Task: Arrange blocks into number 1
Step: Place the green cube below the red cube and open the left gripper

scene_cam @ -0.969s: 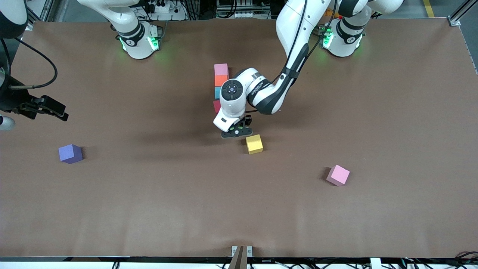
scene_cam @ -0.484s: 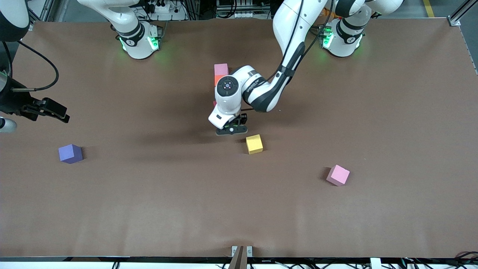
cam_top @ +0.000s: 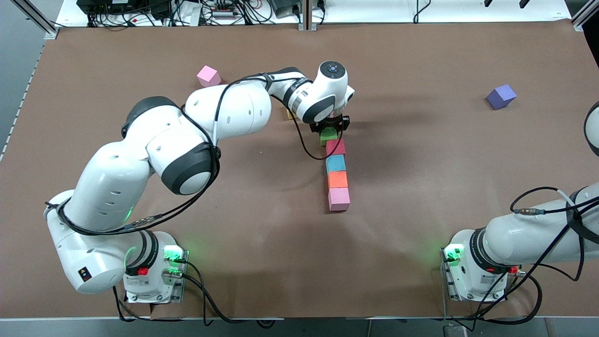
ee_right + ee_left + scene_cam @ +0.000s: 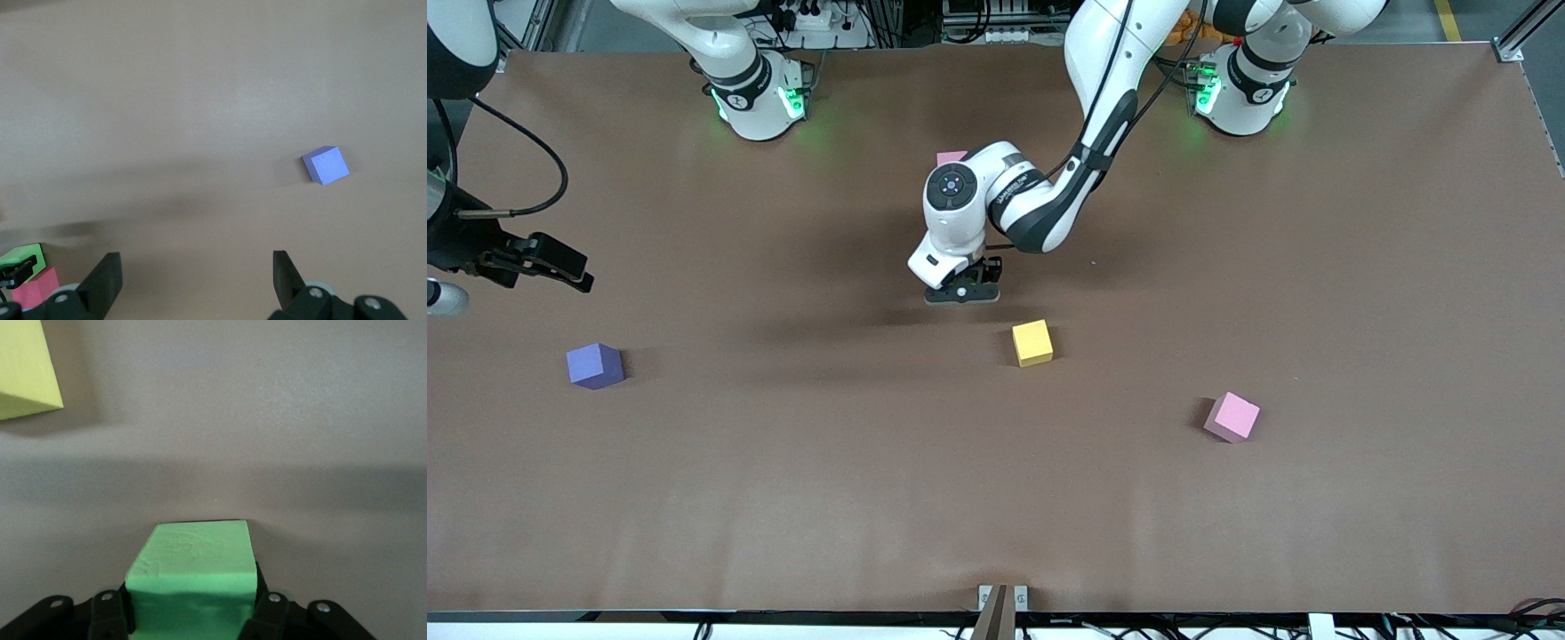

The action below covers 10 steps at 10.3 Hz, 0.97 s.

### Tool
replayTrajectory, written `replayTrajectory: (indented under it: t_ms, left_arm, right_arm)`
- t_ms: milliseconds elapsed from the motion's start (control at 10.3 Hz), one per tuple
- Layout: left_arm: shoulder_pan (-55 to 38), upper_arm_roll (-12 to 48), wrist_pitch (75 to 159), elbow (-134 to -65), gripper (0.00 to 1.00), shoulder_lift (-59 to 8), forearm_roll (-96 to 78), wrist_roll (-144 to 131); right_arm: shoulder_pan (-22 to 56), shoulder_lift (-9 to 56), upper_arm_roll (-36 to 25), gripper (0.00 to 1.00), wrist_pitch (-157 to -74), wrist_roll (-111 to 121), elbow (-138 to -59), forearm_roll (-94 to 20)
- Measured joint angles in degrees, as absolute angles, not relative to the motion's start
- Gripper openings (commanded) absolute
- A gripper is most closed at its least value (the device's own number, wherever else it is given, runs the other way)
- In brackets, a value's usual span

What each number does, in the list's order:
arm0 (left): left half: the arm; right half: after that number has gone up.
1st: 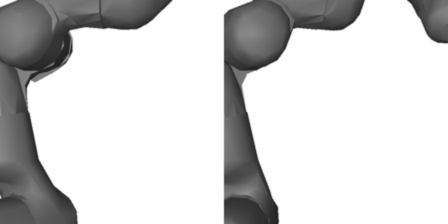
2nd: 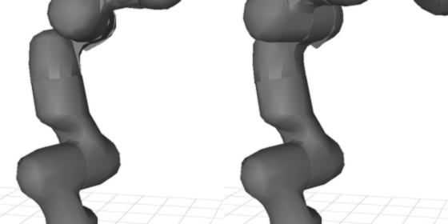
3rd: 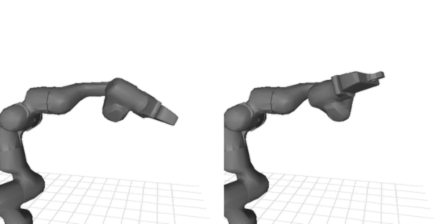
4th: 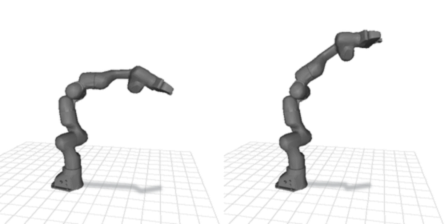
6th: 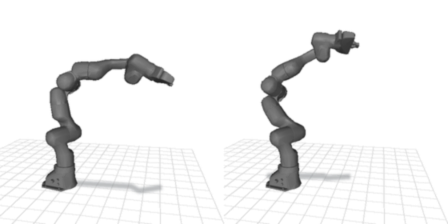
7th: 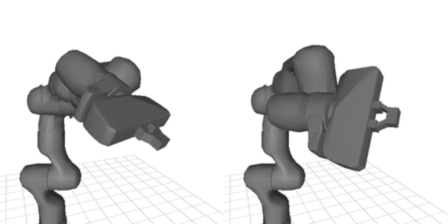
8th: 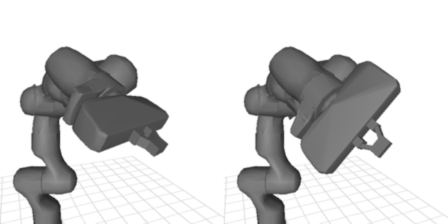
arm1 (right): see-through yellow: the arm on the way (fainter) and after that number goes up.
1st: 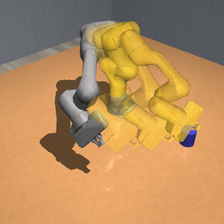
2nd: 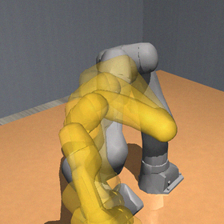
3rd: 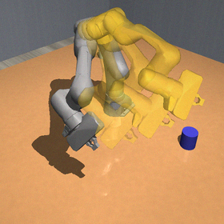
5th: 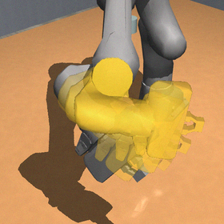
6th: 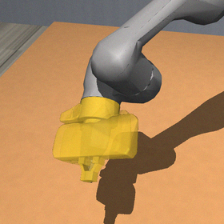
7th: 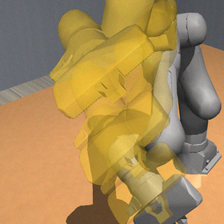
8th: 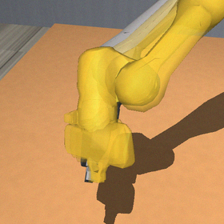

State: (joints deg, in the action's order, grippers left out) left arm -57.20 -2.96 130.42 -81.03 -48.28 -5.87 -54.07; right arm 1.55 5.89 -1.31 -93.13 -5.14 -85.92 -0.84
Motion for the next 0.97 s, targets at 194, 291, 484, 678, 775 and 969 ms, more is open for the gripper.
replayTrajectory:
  t_ms: [194, 291, 484, 678, 775, 969]
  left_arm:
    - [-57.20, -2.97, 130.42, -81.03, 0.00, -48.31, -5.87, -54.07]
    - [-57.21, -2.97, 130.42, -81.03, 0.00, -48.32, -5.87, -54.07]
    - [-57.21, -2.97, 130.42, -81.02, 0.00, -48.32, -5.87, -54.10]
    - [-57.20, -3.00, 130.45, -80.89, 0.00, -48.33, -5.87, -54.18]
    - [-57.20, -3.02, 130.47, -80.62, 0.00, -48.33, -5.87, -54.21]
    - [-57.19, -3.05, 130.47, -79.92, 0.00, -48.33, -5.87, -54.27]
  right_arm:
    - [1.55, 5.89, -1.31, 1.00, -93.13, -5.14, -85.92, -0.84]
    - [1.55, 5.89, -1.31, 1.00, -93.13, -5.14, -85.92, -0.84]
    - [1.55, 5.89, -1.31, 1.00, -93.12, -5.14, -85.92, -0.84]
    - [1.55, 5.89, -1.31, 1.00, -93.12, -5.14, -85.92, -0.84]
    - [1.55, 5.89, -1.30, 1.00, -93.12, -5.14, -85.92, -0.84]
    - [1.55, 5.89, -1.31, 1.00, -93.12, -5.14, -85.92, -0.84]
